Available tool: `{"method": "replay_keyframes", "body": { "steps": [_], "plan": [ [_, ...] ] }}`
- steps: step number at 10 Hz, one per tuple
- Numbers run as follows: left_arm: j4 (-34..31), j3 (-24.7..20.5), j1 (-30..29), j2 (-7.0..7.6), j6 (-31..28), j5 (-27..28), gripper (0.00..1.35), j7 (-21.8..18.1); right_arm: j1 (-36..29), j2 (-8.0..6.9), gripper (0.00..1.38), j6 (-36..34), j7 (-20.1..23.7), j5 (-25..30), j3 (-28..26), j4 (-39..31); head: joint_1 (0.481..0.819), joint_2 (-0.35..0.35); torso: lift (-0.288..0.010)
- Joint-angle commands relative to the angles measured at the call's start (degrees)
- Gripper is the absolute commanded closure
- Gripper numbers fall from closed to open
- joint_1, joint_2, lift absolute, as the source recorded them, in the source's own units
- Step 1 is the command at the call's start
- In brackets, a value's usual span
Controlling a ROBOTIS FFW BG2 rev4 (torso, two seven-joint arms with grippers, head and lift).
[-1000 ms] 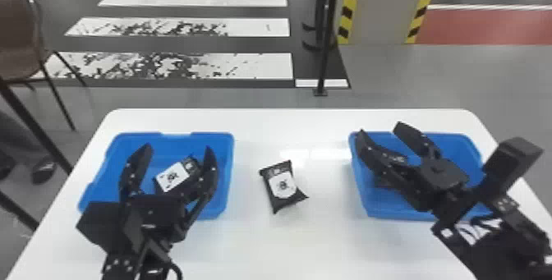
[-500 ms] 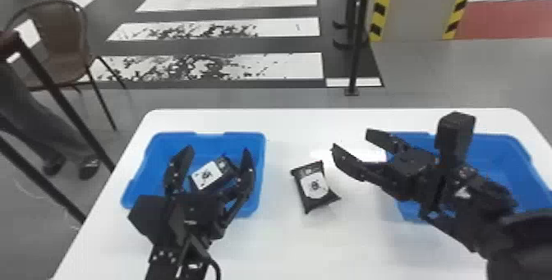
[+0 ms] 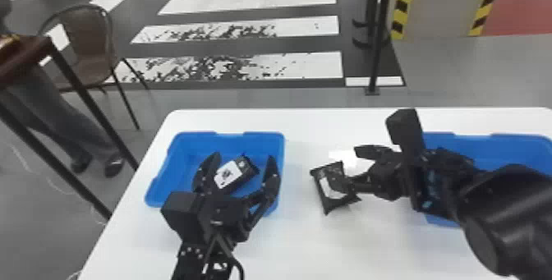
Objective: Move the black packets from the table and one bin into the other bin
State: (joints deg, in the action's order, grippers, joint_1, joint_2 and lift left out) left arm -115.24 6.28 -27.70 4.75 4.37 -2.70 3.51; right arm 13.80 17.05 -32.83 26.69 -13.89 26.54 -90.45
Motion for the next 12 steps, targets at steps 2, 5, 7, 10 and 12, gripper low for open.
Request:
{"method": "replay_keyframes", "body": {
  "steps": [2,5,7,10,12],
  "plan": [
    [0.0,0.5,0.6,0.00,-1.1,-0.4,0.13,0.0,7.0,-0.09,0.16,-2.6,1.3,1.0,6.5,7.1,0.695,0.187,-0.110],
    [0.0,0.3,0.6,-0.09,-1.6,-0.6,0.13,0.0,8.6,-0.09,0.12,-4.7,1.5,1.0,8.0,9.9,0.695,0.183,-0.110],
    [0.1,1.0,1.3,-0.09,-2.1,-0.6,0.13,0.0,10.0,-0.17,0.10,-2.6,1.8,0.5,9.5,13.2,0.695,0.178,-0.110],
    [0.8,1.5,2.0,-0.26,-2.4,-0.8,0.13,0.0,11.2,-0.26,0.09,-0.8,2.1,-1.5,10.9,18.7,0.695,0.164,-0.110],
    [1.3,1.8,2.5,-0.35,-2.4,-1.0,0.13,0.0,12.1,-0.26,0.13,2.2,2.7,-3.2,12.1,21.6,0.695,0.156,-0.110]
  ]
}}
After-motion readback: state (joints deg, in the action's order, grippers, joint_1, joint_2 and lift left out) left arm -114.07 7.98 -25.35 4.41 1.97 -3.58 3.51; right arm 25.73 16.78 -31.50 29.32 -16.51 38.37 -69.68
